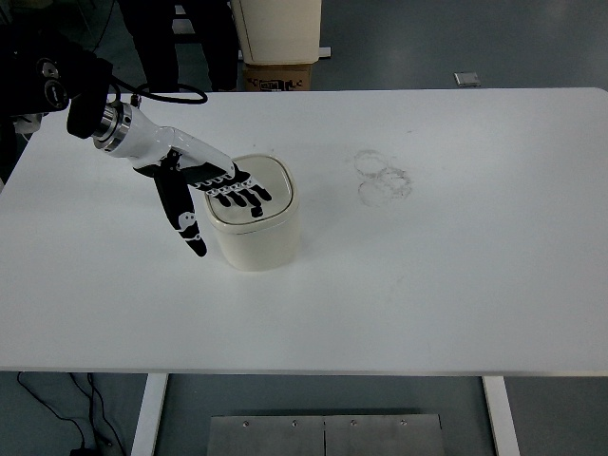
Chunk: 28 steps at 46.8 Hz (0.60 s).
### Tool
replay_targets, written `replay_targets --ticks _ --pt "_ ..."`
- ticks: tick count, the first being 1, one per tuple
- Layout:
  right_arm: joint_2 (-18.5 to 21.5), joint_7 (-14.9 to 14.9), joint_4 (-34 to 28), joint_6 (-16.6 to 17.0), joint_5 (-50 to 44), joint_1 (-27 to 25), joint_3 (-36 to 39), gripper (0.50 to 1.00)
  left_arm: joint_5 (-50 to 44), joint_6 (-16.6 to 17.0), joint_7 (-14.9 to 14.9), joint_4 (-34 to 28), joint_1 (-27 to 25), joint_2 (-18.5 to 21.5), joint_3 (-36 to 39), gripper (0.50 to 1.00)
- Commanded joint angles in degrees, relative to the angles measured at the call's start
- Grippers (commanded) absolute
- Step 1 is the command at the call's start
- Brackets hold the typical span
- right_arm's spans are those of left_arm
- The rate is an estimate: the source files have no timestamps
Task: Open trash bin
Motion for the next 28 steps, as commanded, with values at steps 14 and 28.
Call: replay_targets --ticks 14,28 --pt "0.00 0.00 0.00 0.00 -0.05 0.03 0.01 0.991 -0.01 0.00 0.02 0.05 0.29 -0.46 0.02 1.000" --pt "0.00 0.00 0.00 0.00 0.04 0.03 0.01 0.991 -0.01 0.00 0.02 -0.04 1.08 -0.37 0.02 1.000"
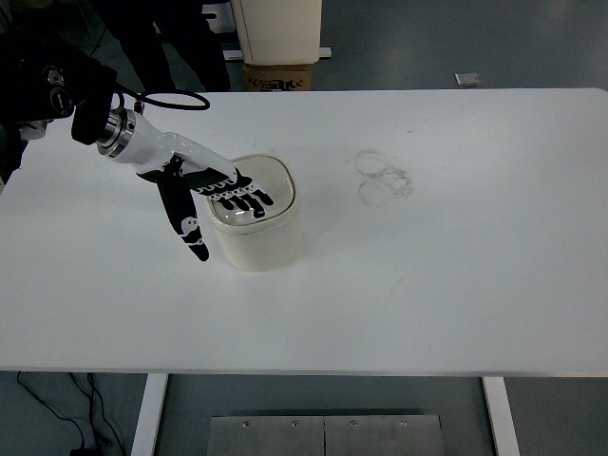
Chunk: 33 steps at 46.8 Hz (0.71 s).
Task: Open trash bin
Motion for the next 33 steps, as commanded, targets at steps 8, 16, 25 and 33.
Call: replay_targets --ticks 8,16,25,33 --pt "0.00 0.00 0.00 0.00 0.04 0.00 0.00 0.991 -0.60 0.00 0.02 0.48 -0.65 0.71 -0.41 1.000" --pt "0.00 0.00 0.00 0.00 0.04 0.00 0.00 0.991 -1.57 0.00 -0.07 2.33 -1.00 1.85 -3.31 1.000" --pt "0.00 0.00 0.00 0.00 -0.04 -0.09 0.00 0.991 -6.22 0.00 -0.07 5.14 -1.80 2.99 -5.33 1.000" --pt "0.00 0.00 0.00 0.00 0.04 0.00 0.00 0.991 -7.02 0.00 0.02 5.05 -1.09 2.90 -5.33 1.000"
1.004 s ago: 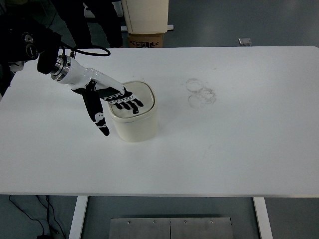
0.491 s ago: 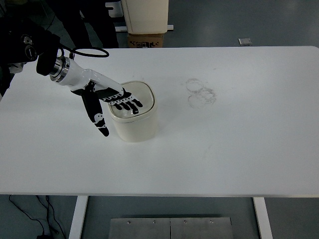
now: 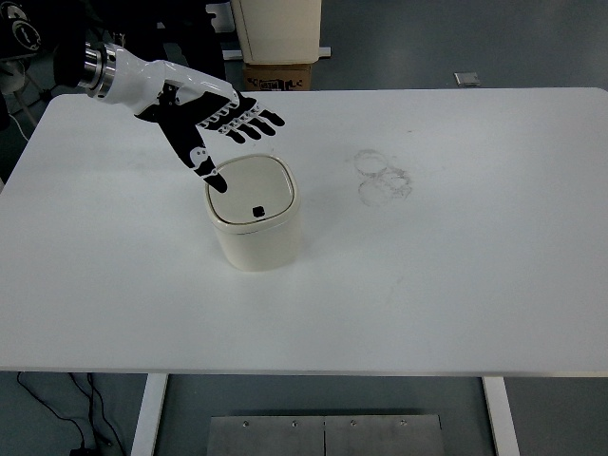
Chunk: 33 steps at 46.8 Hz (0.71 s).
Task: Open trash bin
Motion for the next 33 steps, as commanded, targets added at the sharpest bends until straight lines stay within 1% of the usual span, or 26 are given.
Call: replay_targets --ticks 1,9,19,26,33 --pt "0.00 0.00 0.00 0.00 0.04 0.01 0.00 0.991 0.17 0.01 0.04 -0.17 0.52 -0.37 0.05 1.000" --pt "0.00 0.00 0.00 0.00 0.04 0.01 0.00 0.991 0.35 0.01 0.04 -0.87 0.61 -1.51 0.05 1.000" --pt "0.00 0.00 0.00 0.00 0.04 0.01 0.00 0.991 1.40 0.01 0.13 -1.92 1.93 -3.18 0.05 1.000" --pt "0.00 0.00 0.00 0.00 0.04 0.01 0.00 0.991 2.55 0.01 1.97 -2.80 2.54 -3.36 0.05 1.000" --pt "0.00 0.00 0.00 0.00 -0.05 0.01 -0.09 0.991 2.55 0.01 2.15 -2.89 2.89 -3.62 0.05 1.000"
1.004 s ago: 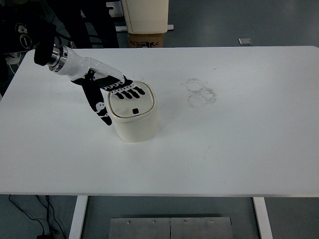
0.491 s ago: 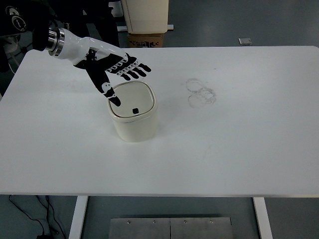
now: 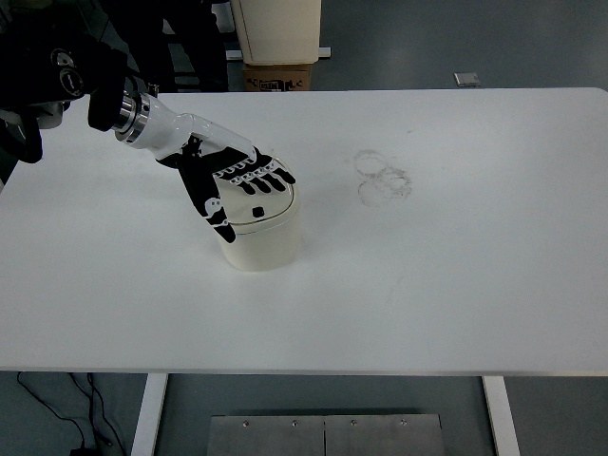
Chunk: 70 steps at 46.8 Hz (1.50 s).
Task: Open trash bin
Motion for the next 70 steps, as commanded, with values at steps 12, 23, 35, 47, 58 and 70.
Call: replay_targets --ticks 12,23,35,47,58,70 --pt "0.00 0.00 0.00 0.00 0.02 0.01 0.00 0.991 0.00 0.00 0.09 -1.06 0.99 -0.49 -0.01 1.000" --pt "0.00 0.00 0.00 0.00 0.02 0.01 0.00 0.991 0.00 0.00 0.09 -1.06 1.34 -0.84 -0.01 1.000" --pt "0.00 0.00 0.00 0.00 0.02 0.01 0.00 0.991 -0.44 0.00 0.01 -0.36 -1.21 1.00 -0.97 1.000" --pt "0.00 0.00 0.00 0.00 -0.07 0.01 0.00 0.991 -3.42 0.00 -0.08 4.47 -0.51 4.95 -5.19 1.000" --pt "0.00 0.00 0.00 0.00 0.02 0.01 0.00 0.991 -9.48 0.00 -0.17 9.39 2.21 9.61 -6.16 1.000" --pt "0.00 0.00 0.00 0.00 -0.07 0.01 0.00 0.991 -12.57 0.00 -0.17 19.50 14.07 12.60 -18.36 1.000"
